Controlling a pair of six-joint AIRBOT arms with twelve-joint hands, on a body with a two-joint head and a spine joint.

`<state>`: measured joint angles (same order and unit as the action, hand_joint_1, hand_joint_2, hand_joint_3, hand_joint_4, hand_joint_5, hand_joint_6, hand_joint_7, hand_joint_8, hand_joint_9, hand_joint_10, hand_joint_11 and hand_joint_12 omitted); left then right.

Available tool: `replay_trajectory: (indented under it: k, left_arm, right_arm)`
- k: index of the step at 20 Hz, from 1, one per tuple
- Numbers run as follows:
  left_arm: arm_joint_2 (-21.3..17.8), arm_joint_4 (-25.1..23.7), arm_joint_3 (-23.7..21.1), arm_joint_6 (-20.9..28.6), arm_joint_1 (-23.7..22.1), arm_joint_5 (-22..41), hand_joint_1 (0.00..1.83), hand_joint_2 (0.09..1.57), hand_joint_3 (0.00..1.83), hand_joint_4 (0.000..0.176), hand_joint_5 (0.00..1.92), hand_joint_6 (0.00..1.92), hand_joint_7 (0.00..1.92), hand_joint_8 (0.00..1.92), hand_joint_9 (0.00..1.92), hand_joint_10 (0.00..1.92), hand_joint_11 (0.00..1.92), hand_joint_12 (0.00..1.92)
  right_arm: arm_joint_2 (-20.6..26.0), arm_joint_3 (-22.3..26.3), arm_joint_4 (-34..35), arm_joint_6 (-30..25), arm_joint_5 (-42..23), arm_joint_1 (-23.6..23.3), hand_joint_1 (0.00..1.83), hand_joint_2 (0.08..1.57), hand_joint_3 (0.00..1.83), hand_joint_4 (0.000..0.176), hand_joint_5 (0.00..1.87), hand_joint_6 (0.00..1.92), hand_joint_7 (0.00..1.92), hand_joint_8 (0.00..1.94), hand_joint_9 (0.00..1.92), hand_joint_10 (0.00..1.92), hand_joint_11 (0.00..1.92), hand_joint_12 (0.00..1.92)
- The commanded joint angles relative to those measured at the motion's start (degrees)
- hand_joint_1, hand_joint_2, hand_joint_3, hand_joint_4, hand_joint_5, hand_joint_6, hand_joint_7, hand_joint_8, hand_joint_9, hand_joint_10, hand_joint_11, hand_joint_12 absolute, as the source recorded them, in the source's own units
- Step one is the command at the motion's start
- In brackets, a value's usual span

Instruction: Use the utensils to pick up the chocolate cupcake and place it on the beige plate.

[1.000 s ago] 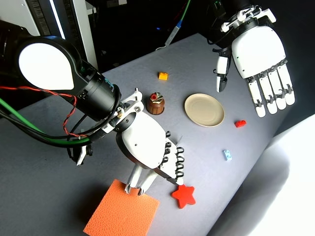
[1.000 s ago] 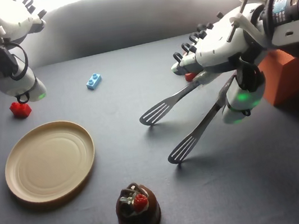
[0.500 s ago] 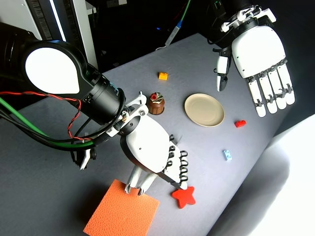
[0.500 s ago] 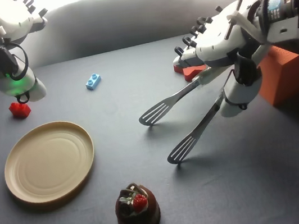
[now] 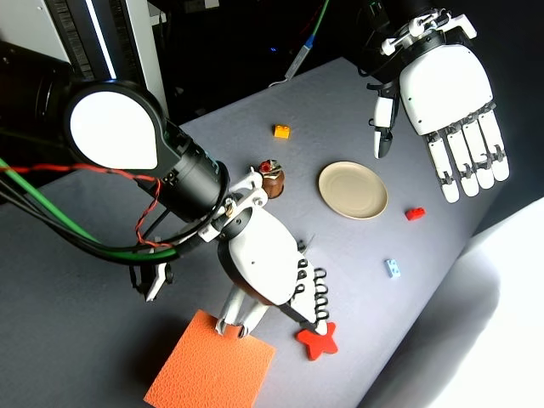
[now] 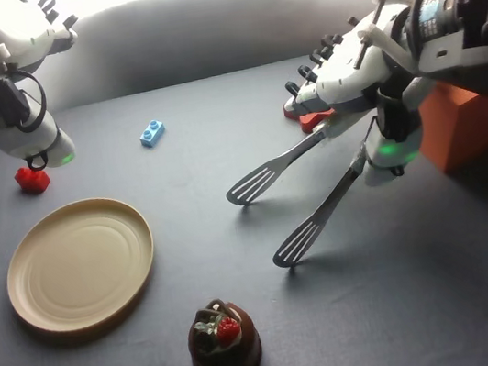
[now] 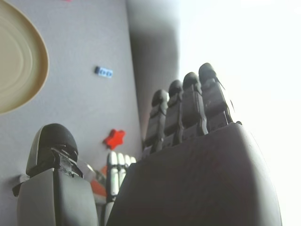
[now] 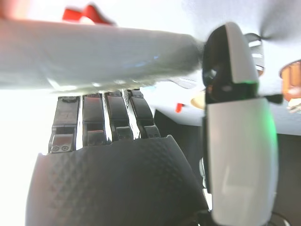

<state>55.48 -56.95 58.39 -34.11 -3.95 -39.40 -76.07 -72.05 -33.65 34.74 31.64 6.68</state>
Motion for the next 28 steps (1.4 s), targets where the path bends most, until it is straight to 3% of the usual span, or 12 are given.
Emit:
replay_trajectory:
  k: [1, 4, 9, 10, 12, 18, 20, 23, 28]
  left_arm:
    - [-0.4, -3.8, 0.0, -0.4, -0.7, 1.5, 0.45, 1.04, 0.00, 0.000, 0.09, 0.01, 0.07, 0.01, 0.04, 0.00, 0.01, 0.05]
    - [-0.3, -3.8, 0.1, -0.5, -0.7, 1.5, 0.46, 1.04, 0.00, 0.000, 0.10, 0.00, 0.09, 0.00, 0.05, 0.00, 0.00, 0.10]
    - [-0.3, -3.6, 0.2, -0.9, -0.6, 1.5, 0.46, 1.05, 0.00, 0.000, 0.09, 0.00, 0.08, 0.00, 0.05, 0.00, 0.00, 0.05]
    - [-0.3, -3.6, 0.1, -0.9, -0.6, 1.5, 0.47, 1.05, 0.00, 0.000, 0.09, 0.00, 0.08, 0.00, 0.05, 0.00, 0.00, 0.05]
    - [-0.4, -3.6, 0.0, -0.9, -0.7, 1.5, 0.47, 1.04, 0.00, 0.000, 0.10, 0.00, 0.09, 0.00, 0.06, 0.00, 0.00, 0.10]
    - [-0.3, -3.6, 0.0, -1.0, -0.6, 1.4, 0.46, 1.04, 0.00, 0.000, 0.11, 0.00, 0.08, 0.00, 0.05, 0.00, 0.00, 0.11]
    - [-0.4, -3.6, -0.1, -1.0, -0.6, 1.4, 0.47, 1.04, 0.00, 0.000, 0.12, 0.00, 0.09, 0.00, 0.06, 0.00, 0.00, 0.11]
    - [-0.4, -3.6, -0.1, -1.0, -0.6, 1.3, 0.48, 1.05, 0.00, 0.000, 0.10, 0.00, 0.08, 0.00, 0.05, 0.00, 0.00, 0.08]
    - [-0.4, -3.6, -0.1, -1.0, -0.6, 1.3, 0.48, 1.05, 0.00, 0.000, 0.09, 0.00, 0.08, 0.00, 0.05, 0.00, 0.00, 0.08]
  right_arm:
    - [-0.1, -0.4, -1.5, 0.1, -3.1, -0.4, 0.73, 1.19, 0.08, 0.000, 0.00, 0.00, 0.00, 0.00, 0.00, 0.00, 0.00, 0.00]
    - [-0.4, -1.3, -0.4, 0.1, -2.5, -0.4, 0.80, 1.30, 0.11, 0.000, 0.00, 0.00, 0.00, 0.00, 0.00, 0.00, 0.00, 0.00]
    - [-0.6, -1.8, 2.2, 0.2, -0.5, -1.0, 0.88, 1.25, 0.07, 0.000, 0.00, 0.00, 0.00, 0.00, 0.00, 0.00, 0.00, 0.00]
    - [-0.6, -1.8, 2.4, 0.3, -0.4, -1.0, 0.98, 1.26, 0.08, 0.000, 0.00, 0.00, 0.00, 0.00, 0.00, 0.00, 0.00, 0.00]
    - [-0.5, -1.8, 3.5, 0.4, 0.6, -1.4, 1.01, 1.32, 0.11, 0.000, 0.00, 0.00, 0.00, 0.00, 0.00, 0.00, 0.00, 0.00]
    - [-0.5, -1.8, 5.2, 0.4, 2.0, -1.5, 0.99, 1.32, 0.10, 0.000, 0.01, 0.00, 0.04, 0.01, 0.04, 0.01, 0.04, 0.04]
    - [-0.5, -1.8, 5.2, 0.4, 2.0, -1.1, 0.98, 1.34, 0.07, 0.000, 0.07, 0.01, 0.09, 0.01, 0.09, 0.01, 0.00, 0.32]
    - [-0.4, -1.8, 5.2, 0.6, 1.7, -0.4, 0.93, 1.34, 0.06, 0.000, 0.07, 0.00, 0.10, 0.00, 0.10, 0.00, 0.00, 0.34]
    - [-0.3, -1.8, 5.3, 0.7, 1.6, -0.5, 0.95, 1.36, 0.05, 0.000, 0.15, 0.01, 0.19, 0.00, 0.19, 0.01, 0.00, 0.55]
